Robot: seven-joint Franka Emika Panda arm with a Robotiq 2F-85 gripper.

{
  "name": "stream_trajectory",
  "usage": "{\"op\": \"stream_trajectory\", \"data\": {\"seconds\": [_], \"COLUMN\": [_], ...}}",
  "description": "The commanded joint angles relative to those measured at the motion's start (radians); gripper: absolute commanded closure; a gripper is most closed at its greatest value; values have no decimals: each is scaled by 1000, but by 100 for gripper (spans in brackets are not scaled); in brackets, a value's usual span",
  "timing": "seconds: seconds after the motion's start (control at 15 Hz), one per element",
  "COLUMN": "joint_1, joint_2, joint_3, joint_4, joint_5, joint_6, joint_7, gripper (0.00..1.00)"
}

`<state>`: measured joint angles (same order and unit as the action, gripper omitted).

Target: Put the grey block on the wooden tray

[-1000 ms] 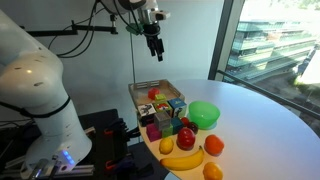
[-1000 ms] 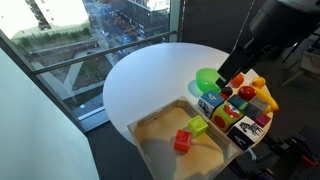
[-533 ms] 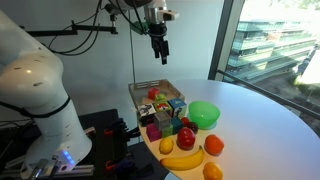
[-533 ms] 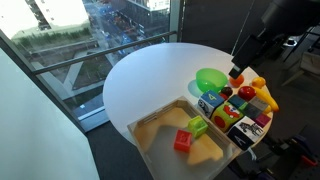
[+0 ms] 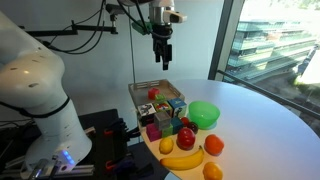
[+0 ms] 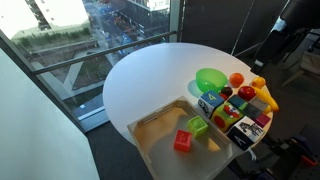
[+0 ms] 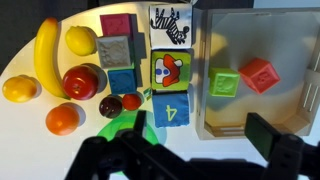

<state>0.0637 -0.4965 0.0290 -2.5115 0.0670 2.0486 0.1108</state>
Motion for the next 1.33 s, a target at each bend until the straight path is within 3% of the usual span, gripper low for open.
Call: {"op": "stream_trajectory", "data": {"seconds": [0.0, 0.47, 0.8, 1.27], "joint_1": [-36, -101, -119, -110], "joint_2": [-10, 32, 50, 59], "joint_3": [-24, -36, -45, -71], "joint_4": [-24, -121, -209, -258], "joint_5": [-12, -95, -187, -175], "joint_6": [-7, 58, 182, 240], "joint_7": [-50, -65, -102, -182], "gripper": [0, 0, 0, 0]}}
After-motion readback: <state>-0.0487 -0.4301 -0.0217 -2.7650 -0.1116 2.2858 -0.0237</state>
